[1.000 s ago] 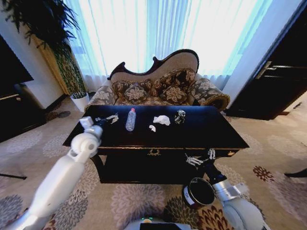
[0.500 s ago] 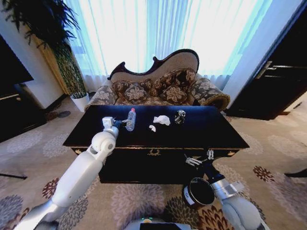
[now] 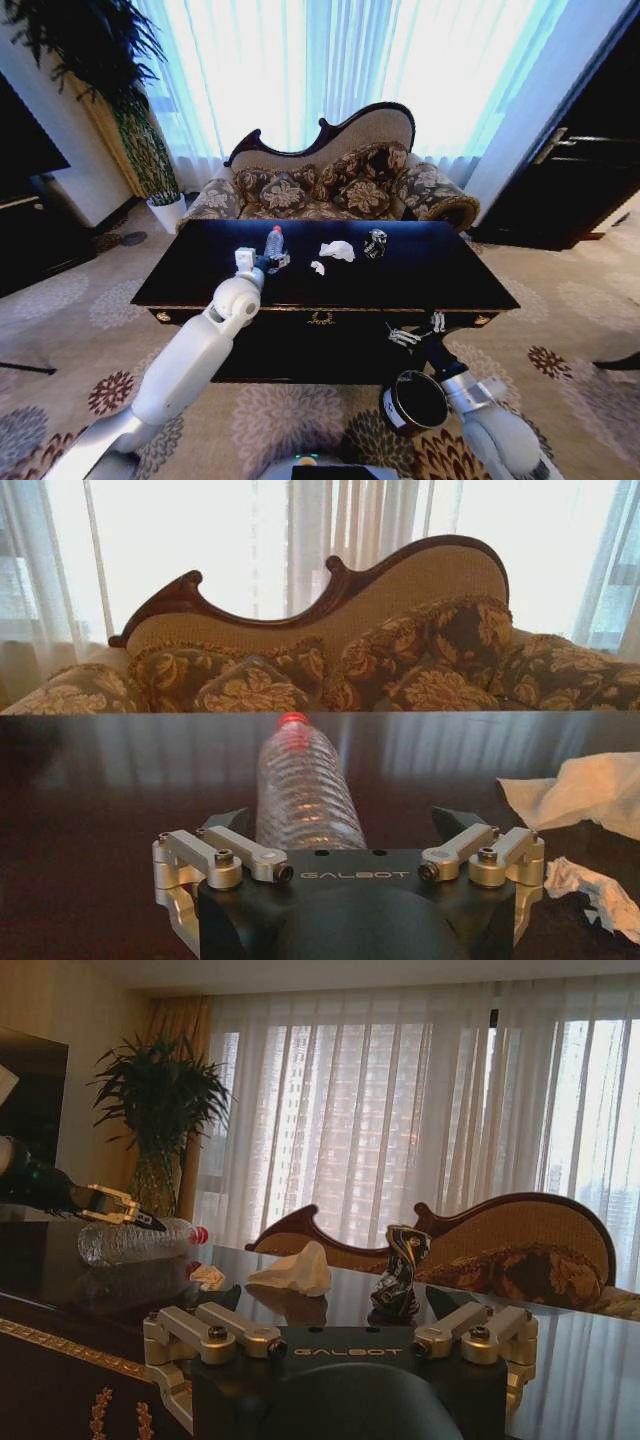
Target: Move to the front of the table and place the trash on the table into the trash bin.
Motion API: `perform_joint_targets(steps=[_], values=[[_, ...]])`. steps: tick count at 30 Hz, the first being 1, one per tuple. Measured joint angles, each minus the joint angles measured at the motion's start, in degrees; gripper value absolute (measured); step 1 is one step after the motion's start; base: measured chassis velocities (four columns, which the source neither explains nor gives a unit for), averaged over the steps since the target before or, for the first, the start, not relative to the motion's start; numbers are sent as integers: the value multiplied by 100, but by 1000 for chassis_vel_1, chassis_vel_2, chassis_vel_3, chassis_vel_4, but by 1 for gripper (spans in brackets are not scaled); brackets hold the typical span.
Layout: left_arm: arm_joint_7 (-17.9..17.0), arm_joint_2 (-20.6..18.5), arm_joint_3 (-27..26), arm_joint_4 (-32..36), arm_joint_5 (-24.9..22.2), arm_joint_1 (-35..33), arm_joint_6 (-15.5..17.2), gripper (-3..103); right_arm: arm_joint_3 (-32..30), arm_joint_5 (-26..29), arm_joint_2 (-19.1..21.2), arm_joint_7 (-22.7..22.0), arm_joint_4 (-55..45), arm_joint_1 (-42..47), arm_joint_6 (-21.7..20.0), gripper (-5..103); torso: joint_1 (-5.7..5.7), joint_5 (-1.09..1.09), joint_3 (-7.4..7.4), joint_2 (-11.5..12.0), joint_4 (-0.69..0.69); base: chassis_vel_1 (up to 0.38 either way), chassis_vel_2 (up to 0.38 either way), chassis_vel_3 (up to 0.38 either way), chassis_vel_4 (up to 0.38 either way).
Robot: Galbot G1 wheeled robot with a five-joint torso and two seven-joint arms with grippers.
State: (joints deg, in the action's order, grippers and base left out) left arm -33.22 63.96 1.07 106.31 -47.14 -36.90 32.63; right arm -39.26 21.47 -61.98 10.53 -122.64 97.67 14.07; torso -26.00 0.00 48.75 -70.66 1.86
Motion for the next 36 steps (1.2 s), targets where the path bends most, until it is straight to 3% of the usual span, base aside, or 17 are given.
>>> perform_joint_targets(steps=[15,17,18,19,21,25,27,28,32,35,36], values=[[33,80,36,46,117,-279,-64,101,36,-5,48,45,42,-87,-3,100,0,-1,0,0,0,0,0,0,0],[54,60,4,81,134,-356,-143,91,51,-14,48,53,58,-104,-5,100,-1,-1,0,0,0,0,0,0,0],[54,60,4,81,134,-356,-143,91,51,-14,48,53,58,-104,-5,100,-1,-1,0,0,0,0,0,0,0],[88,46,-31,118,166,-417,-196,80,55,-18,48,58,74,-112,-4,100,0,-1,0,0,0,0,0,0,0],[105,37,-50,141,181,-448,-211,80,58,-22,48,62,80,-116,-3,100,0,-1,0,0,0,0,0,0,0],[227,-26,-216,312,284,-705,-278,58,77,-30,50,70,104,-159,3,100,0,-1,0,0,0,0,0,0,0],[259,-44,-257,354,303,-767,-287,58,79,-30,52,74,106,-168,4,100,0,-1,0,0,0,0,0,0,0],[306,-75,-323,426,334,-866,-299,50,83,-30,57,82,108,-181,4,100,0,-1,0,0,0,0,0,0,0],[438,-156,-517,648,451,-1160,-338,44,104,-28,64,99,108,-212,5,100,0,-1,0,0,0,0,0,0,0],[757,-242,-804,962,803,-1554,-431,37,129,-2,65,112,82,-241,6,100,0,-1,0,0,0,0,0,0,0],[1034,-293,-1017,1137,1201,-1802,-552,36,145,85,67,148,73,-253,16,100,-1,-2,0,0,0,0,0,0,0]])
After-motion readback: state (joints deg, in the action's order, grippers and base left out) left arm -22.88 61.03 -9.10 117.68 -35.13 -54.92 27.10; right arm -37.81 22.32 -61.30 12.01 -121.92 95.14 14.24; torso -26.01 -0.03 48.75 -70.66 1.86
